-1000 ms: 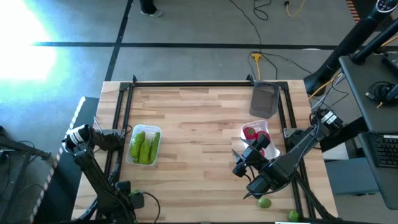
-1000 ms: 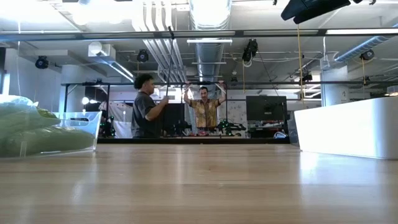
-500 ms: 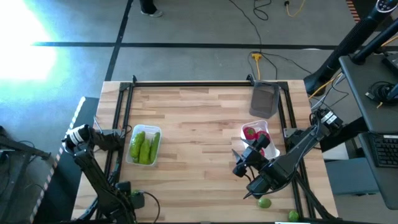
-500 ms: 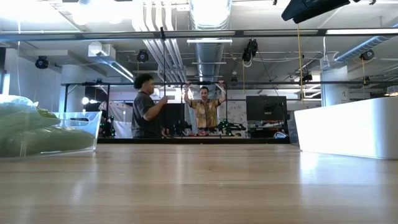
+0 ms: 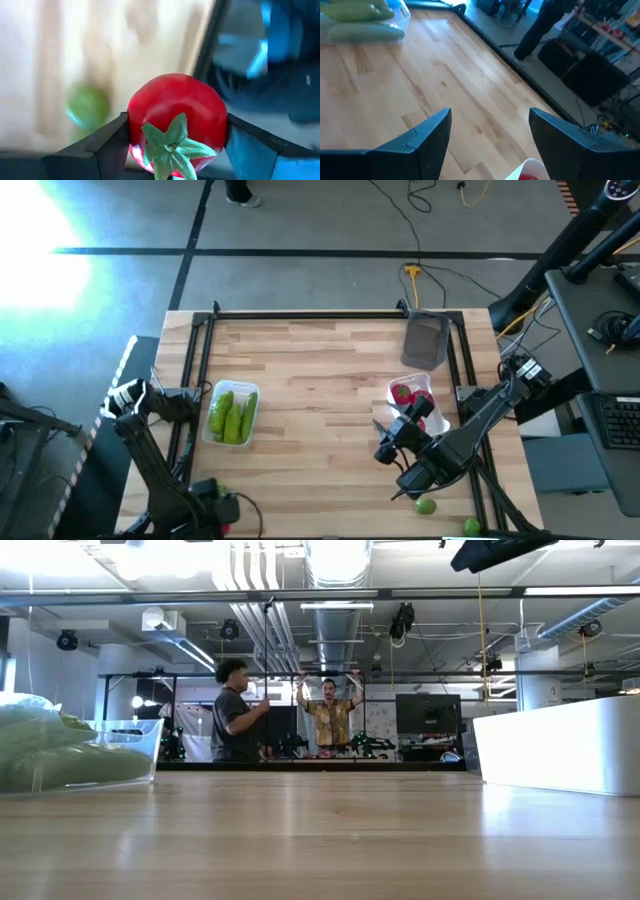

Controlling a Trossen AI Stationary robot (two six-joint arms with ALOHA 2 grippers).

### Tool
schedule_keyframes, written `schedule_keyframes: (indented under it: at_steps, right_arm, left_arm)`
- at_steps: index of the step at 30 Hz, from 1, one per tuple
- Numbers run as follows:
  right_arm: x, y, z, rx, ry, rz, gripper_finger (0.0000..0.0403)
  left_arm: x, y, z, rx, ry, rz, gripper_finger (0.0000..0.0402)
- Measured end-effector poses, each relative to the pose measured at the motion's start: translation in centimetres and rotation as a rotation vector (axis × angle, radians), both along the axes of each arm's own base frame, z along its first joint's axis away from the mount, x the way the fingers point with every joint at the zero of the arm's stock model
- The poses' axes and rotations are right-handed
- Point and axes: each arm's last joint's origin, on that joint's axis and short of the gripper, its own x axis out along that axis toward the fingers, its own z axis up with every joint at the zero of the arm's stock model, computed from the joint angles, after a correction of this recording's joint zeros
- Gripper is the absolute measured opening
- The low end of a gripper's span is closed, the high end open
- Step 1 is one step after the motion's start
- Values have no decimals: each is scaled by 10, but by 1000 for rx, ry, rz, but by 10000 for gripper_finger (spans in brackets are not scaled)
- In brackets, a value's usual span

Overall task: Sort produce into baskets
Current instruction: Put the tomato into the white bin

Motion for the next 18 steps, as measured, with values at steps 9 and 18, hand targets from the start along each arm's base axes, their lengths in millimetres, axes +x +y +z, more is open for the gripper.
schedule_keyframes:
  at_steps: [9,18]
  right_arm:
    - [17,14,-19,-61,63,71,250]
    - [30,28,-33,6,173,192,251]
  left_arm:
    - [80,68,-8,201,-171,-133,264]
    - [151,162,-58,263,-386,-147,264]
